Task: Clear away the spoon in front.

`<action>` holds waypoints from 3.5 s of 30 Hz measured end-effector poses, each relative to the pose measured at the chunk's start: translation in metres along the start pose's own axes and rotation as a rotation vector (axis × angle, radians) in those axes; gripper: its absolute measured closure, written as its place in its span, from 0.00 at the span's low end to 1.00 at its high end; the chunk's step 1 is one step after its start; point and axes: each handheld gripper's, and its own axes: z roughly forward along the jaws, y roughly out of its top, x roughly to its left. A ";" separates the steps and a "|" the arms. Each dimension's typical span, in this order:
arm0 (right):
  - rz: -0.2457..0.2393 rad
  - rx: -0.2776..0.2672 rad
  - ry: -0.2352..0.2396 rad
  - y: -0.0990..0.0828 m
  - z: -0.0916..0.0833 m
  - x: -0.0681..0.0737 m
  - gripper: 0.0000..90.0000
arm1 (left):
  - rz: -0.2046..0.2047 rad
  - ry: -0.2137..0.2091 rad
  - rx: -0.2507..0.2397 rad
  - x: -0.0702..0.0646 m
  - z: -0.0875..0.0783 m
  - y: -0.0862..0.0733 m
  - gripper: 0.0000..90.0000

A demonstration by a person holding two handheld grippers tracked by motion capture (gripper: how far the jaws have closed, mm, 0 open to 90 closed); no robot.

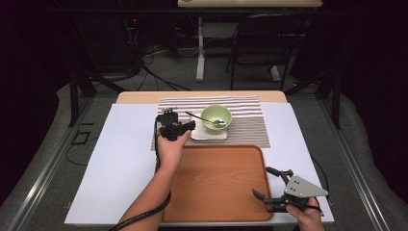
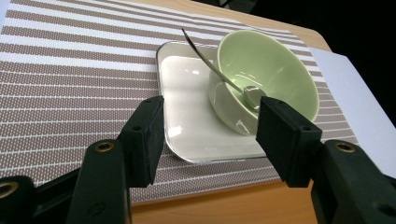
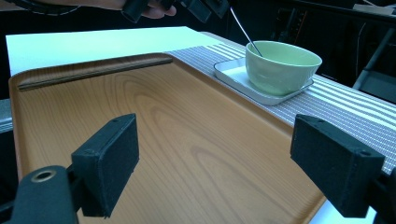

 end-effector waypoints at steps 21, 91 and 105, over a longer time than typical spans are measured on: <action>0.007 -0.002 0.001 0.000 0.000 0.000 0.17 | -0.021 0.019 0.000 -0.003 0.025 0.009 0.48; 0.012 -0.015 0.009 0.001 0.000 -0.002 0.17 | 0.009 0.083 0.035 -0.032 0.114 -0.002 0.50; 0.011 -0.014 0.007 0.001 0.000 -0.002 0.17 | 0.029 0.071 -0.003 -0.031 0.106 -0.002 0.62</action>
